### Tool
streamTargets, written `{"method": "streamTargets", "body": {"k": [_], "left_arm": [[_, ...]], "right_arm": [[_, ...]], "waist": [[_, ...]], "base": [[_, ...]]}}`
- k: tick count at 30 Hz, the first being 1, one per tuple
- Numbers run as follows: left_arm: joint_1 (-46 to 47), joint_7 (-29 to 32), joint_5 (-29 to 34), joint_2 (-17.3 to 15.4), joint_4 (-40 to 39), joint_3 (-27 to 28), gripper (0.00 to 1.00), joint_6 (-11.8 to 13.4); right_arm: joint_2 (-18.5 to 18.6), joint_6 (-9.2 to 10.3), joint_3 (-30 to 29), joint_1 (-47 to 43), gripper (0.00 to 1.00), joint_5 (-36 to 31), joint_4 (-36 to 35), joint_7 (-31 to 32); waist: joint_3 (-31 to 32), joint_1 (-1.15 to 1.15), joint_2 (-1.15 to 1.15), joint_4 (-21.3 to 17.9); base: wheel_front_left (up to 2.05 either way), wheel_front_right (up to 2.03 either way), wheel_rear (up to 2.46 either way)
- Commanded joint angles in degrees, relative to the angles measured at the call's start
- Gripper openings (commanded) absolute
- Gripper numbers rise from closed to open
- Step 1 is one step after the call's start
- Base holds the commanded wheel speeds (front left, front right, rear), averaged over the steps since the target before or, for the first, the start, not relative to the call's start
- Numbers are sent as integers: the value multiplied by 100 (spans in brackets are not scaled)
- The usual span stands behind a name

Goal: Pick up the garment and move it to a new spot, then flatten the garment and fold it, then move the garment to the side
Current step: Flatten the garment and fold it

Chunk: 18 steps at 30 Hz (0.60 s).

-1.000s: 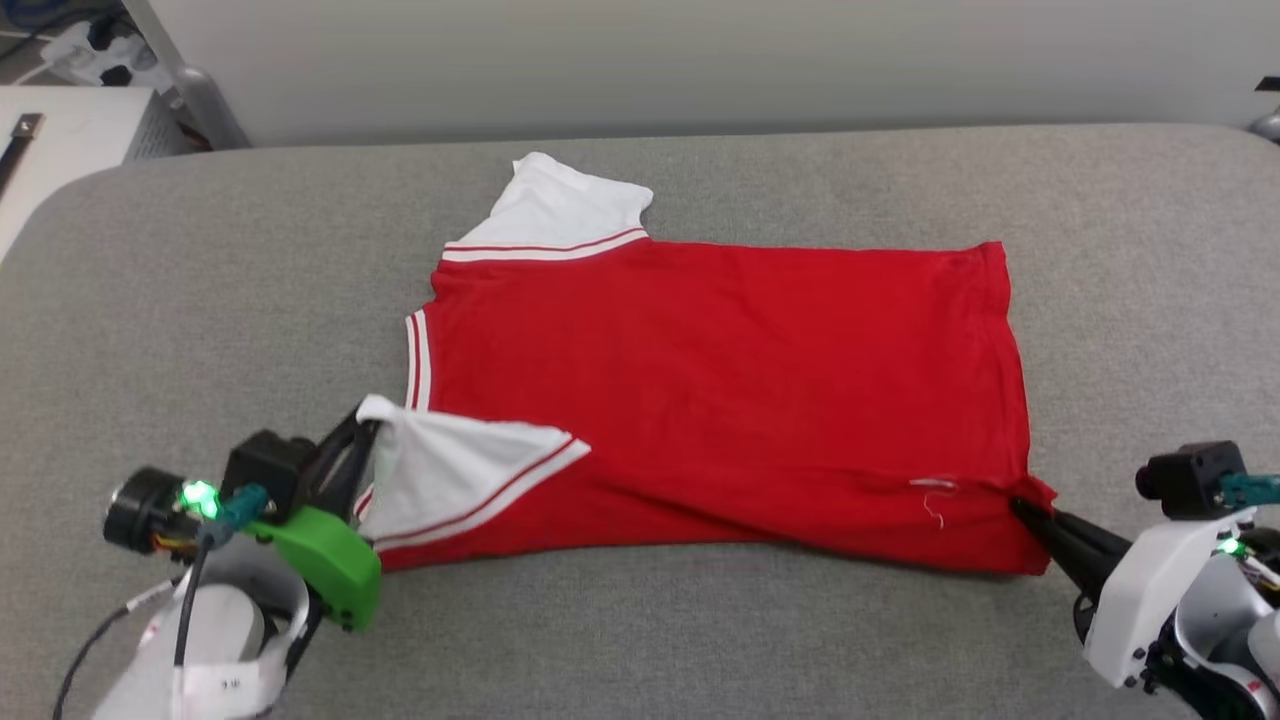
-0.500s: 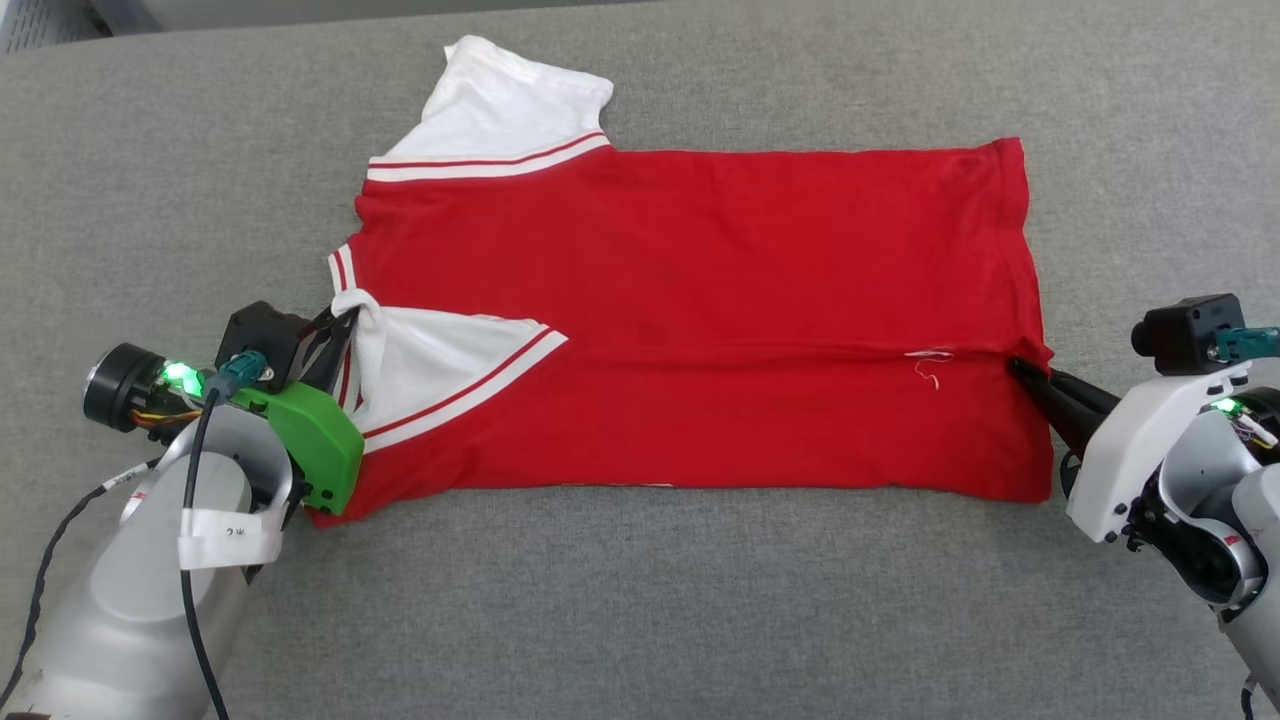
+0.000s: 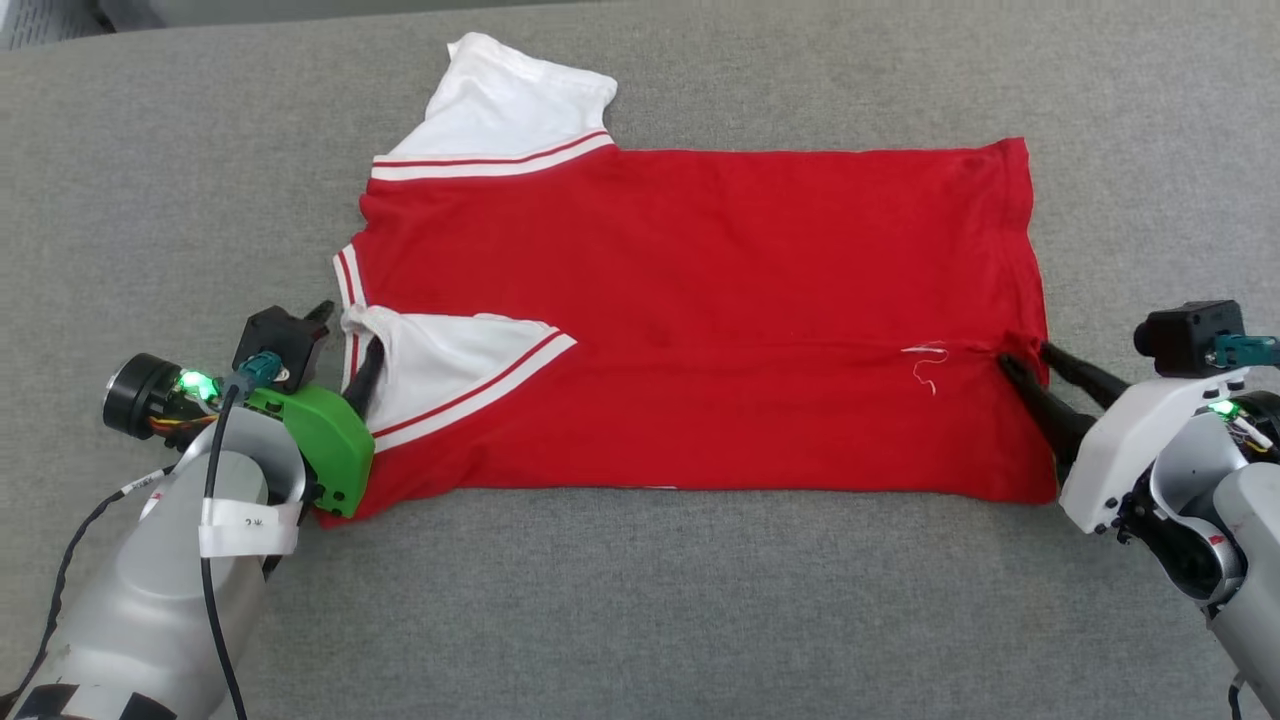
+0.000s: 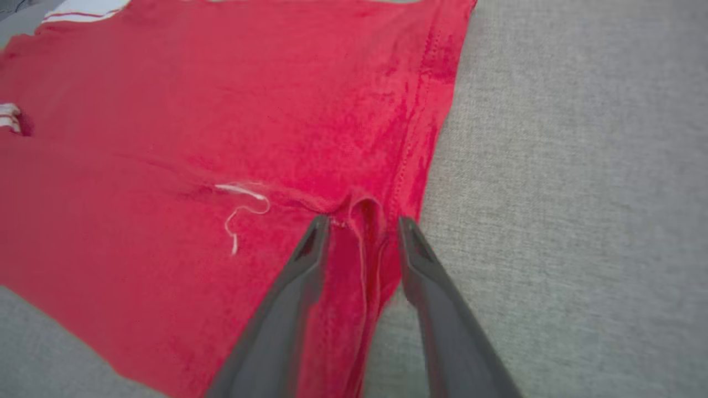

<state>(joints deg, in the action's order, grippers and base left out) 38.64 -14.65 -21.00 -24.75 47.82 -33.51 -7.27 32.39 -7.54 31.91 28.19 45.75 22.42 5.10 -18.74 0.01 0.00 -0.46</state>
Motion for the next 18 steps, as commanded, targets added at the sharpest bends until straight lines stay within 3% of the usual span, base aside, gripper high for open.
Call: {"method": "streamTargets", "body": {"k": [1,10,13,18], "left_arm": [[96,-28,-19,24,37,12,100,3],[140,118,-300,-293,-305,-76,100,-18],[181,695,-745,-499,-705,-445,100,-20],[360,2167,-1965,-1072,-1756,-1227,100,-21]], "right_arm": [[26,5,-47,-71,100,66,-23,-121],[295,5,-503,-613,100,59,-549,-439],[304,5,-603,-768,100,-23,-712,-384],[242,5,-729,-947,100,-150,-913,-209]], "waist": [[193,-1,0,99],[737,-1,0,218],[856,-1,0,226],[974,-1,0,225]], "base": [[0,0,0],[0,0,0],[0,0,0],[0,0,0]]}}
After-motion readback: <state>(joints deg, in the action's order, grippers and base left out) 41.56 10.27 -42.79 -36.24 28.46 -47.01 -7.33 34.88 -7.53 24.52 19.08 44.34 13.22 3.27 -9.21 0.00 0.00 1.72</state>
